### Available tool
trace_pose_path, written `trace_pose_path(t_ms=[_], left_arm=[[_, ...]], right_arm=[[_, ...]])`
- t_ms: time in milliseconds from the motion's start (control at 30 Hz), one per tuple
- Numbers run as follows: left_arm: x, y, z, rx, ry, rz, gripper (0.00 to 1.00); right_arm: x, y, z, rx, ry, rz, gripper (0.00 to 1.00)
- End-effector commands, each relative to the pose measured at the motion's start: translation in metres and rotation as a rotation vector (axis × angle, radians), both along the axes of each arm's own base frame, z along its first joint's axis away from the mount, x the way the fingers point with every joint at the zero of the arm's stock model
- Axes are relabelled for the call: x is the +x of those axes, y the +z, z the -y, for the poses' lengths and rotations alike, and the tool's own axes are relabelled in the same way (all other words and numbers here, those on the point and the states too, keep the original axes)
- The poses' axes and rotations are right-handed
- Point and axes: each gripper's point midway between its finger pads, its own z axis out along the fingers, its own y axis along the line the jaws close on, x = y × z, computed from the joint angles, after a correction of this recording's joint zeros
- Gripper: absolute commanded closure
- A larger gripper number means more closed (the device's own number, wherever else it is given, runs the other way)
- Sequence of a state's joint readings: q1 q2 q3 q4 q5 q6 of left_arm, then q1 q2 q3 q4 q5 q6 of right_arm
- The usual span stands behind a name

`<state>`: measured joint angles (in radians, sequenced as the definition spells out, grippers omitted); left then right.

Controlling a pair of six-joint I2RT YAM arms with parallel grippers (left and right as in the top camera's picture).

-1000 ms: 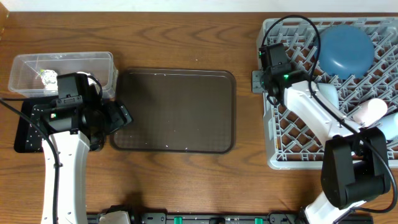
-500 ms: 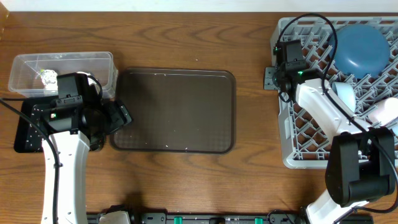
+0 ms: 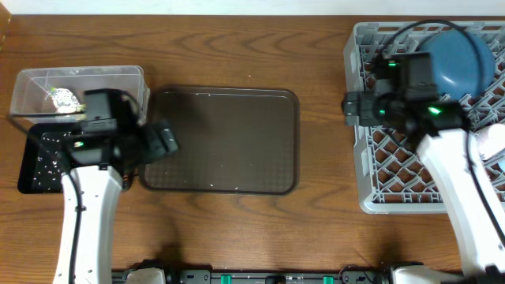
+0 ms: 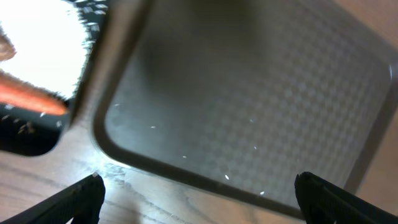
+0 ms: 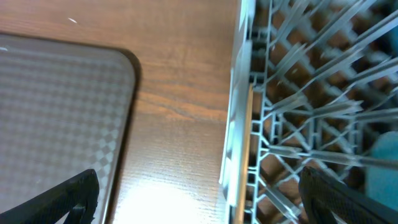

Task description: Sort waste into correct bins and load items into the dishwasher rack

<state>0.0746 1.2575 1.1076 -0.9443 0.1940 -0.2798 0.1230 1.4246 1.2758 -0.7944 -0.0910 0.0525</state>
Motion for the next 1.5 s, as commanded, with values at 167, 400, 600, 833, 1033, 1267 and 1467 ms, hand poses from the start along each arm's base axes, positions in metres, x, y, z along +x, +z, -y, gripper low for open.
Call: trace_pose_path(t_ms=[167,400,600,833,1033,1267,1467], left_arm=[[-0.003,0.010,0.029,0.217,-0.218,-0.087,0.02],[-0.040,-0.001,0.023,0.231,-0.265,-0.347,0.02],[-0.047,0.010,0.025,0.206,-0.247,-0.248,0.02],[-0.061,0.042,0.023,0.183,-0.189,0.186,0.02],[-0.097,0.062,0.018,0.154,-0.139,0.559,0.02],[-0.135,0.071,0.012,0.143,-0.122,0.710,0.02],[-0.149,0.057,0.010,0.147,-0.128,0.662,0.02]], right_arm=[[-0.013,0.015,0.030,0.178,-0.025,-0.024,0.01],[-0.071,-0.020,0.086,0.106,-0.254,-0.293,0.01],[-0.103,-0.028,0.096,0.071,-0.276,-0.371,0.01],[-0.122,-0.014,0.083,0.081,-0.249,-0.075,0.01],[-0.152,0.023,0.076,0.051,-0.244,0.303,0.01],[-0.190,0.050,0.067,0.032,-0.235,0.472,0.01],[-0.207,0.037,0.063,0.036,-0.237,0.428,0.01]])
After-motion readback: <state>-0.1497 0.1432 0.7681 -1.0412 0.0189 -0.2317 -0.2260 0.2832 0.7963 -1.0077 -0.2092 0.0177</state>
